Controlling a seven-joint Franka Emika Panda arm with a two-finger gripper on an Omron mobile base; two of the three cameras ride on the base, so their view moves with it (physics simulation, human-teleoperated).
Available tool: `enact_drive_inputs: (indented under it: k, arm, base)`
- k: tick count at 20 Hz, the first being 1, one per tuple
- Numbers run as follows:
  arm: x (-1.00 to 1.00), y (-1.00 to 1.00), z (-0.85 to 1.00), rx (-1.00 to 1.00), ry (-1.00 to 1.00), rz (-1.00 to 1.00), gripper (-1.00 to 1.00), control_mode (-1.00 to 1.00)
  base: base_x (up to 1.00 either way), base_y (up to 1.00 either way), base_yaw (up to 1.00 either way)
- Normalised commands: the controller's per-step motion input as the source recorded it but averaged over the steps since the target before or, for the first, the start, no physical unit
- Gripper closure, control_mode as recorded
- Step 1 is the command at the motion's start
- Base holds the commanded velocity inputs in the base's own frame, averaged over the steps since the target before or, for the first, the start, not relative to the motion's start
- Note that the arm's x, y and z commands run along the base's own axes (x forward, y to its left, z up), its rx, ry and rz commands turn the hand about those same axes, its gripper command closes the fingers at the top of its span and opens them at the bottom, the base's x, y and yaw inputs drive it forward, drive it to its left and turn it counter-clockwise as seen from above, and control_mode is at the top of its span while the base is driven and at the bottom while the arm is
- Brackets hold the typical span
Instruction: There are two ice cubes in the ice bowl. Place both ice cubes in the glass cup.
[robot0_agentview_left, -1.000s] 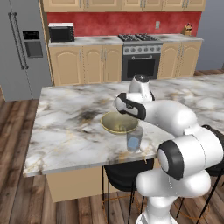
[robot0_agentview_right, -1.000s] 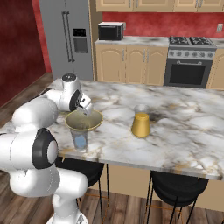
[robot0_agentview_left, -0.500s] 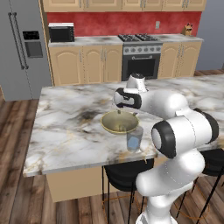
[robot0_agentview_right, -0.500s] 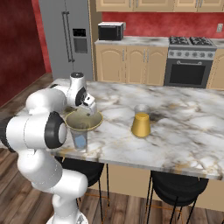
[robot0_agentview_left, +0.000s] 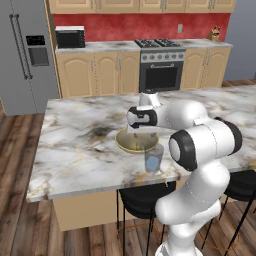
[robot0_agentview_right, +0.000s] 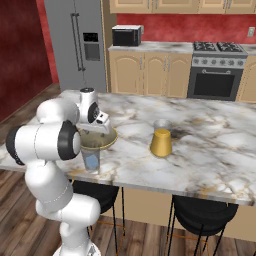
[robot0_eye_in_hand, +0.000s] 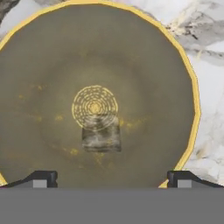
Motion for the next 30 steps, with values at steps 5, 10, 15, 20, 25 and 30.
enact_drive_inputs:
  k: [5, 10, 15, 20, 25, 30]
  arm:
    - [0.0, 0.0, -0.34, -0.05, 0.0, 0.06, -1.0, -1.0]
    - [0.12, 0.0, -0.28, -0.01, 0.0, 0.03, -1.0, -1.0]
    - [0.27, 0.0, -0.2, 0.0, 0.0, 0.0, -1.0, -1.0]
    - [0.28, 0.0, -0.16, 0.0, 0.0, 0.0, -1.0, -1.0]
    - [0.3, 0.03, -0.18, 0.0, 0.0, 0.0, -1.0, -1.0]
    - [0.13, 0.05, -0.27, 0.0, 0.0, 0.0, -1.0, -1.0]
  base:
    - [0.0, 0.0, 0.0]
    - [0.0, 0.0, 0.0]
    - [0.0, 0.0, 0.0]
    - [0.0, 0.0, 0.0]
    - [0.0, 0.0, 0.0]
    - [0.0, 0.0, 0.0]
